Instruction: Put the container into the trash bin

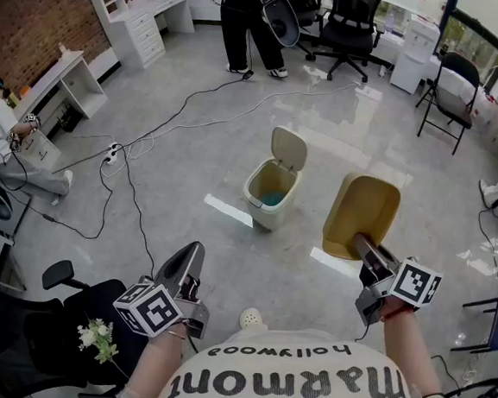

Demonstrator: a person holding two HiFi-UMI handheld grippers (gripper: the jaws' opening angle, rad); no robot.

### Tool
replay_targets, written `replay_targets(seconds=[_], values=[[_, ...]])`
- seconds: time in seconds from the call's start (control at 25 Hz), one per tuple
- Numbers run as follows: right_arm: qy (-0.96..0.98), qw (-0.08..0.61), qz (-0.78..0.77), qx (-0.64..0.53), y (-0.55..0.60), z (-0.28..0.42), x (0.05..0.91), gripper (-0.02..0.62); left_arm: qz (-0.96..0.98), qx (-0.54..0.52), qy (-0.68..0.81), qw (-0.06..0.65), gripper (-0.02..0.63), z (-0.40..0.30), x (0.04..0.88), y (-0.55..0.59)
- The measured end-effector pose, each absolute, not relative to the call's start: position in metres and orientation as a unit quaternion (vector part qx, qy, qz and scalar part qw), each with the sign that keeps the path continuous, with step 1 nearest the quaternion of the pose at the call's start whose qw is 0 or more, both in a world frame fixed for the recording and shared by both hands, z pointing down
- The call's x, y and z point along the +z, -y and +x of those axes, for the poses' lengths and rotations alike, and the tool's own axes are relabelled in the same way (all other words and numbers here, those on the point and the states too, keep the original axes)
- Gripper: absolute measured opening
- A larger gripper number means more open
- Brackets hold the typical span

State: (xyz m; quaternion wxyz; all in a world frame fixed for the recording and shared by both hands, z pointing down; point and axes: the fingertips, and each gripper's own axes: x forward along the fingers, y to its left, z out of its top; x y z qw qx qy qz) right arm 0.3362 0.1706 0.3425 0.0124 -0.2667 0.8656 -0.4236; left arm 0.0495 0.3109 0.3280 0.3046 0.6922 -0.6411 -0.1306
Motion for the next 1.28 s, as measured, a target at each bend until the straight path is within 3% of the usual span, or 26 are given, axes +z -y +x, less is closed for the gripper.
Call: replay_targets(seconds=[0.48,0.96,1.28], values=[[-0.849,-0.002,-0.286,-0.443,-0.173,0.322,0.362,0.104,0.696,-0.133,0.635,0.308,-0.005,0.024,0.324,-0.31],[-0.835,0.023,-0.3,-0.46,-0.172,0.265,0.367,0.105,0.698,-0.126,0.636,0.306,-0.005,-0.037,0.325,-0.314],[-0.829,-0.017,-0.318,-0.459,-0.175,0.245,0.378,0.105,0.721,-0.137,0.586,0.343,-0.005,-0.044,0.341,-0.312]])
